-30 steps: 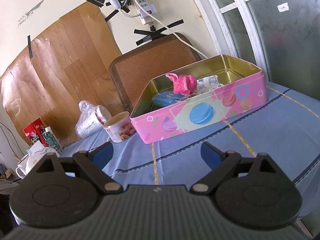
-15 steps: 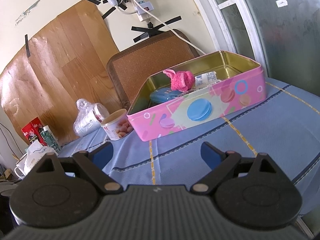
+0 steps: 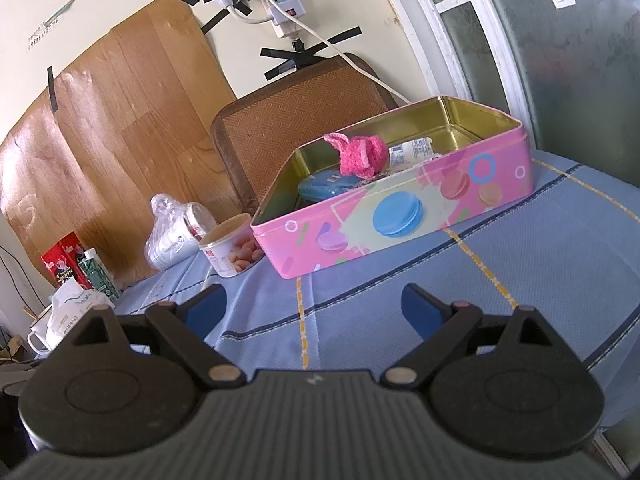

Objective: Organize soft objects

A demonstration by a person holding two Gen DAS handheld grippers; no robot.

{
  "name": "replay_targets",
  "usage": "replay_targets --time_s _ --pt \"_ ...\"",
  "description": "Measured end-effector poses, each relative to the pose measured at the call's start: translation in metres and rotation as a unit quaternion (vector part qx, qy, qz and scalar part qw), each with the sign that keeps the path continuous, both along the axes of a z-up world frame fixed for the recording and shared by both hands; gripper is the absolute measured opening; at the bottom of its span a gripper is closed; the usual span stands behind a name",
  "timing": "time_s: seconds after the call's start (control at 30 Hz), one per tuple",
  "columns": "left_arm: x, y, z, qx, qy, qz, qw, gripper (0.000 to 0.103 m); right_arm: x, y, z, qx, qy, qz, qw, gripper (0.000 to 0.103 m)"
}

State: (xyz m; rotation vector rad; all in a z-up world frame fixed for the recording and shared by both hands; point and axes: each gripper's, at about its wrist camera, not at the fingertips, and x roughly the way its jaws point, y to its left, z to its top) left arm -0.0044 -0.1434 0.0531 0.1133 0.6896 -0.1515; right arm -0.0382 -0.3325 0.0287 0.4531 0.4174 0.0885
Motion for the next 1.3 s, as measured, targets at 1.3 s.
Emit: replay_targets --time_s 1.3 --pt "0.0031 -0.0041 -0.0049 0.002 0.009 -0.004 0.9999 0.103 0.0002 0.0020 -0.0037 0.000 0.002 -0.006 1.000 0.096"
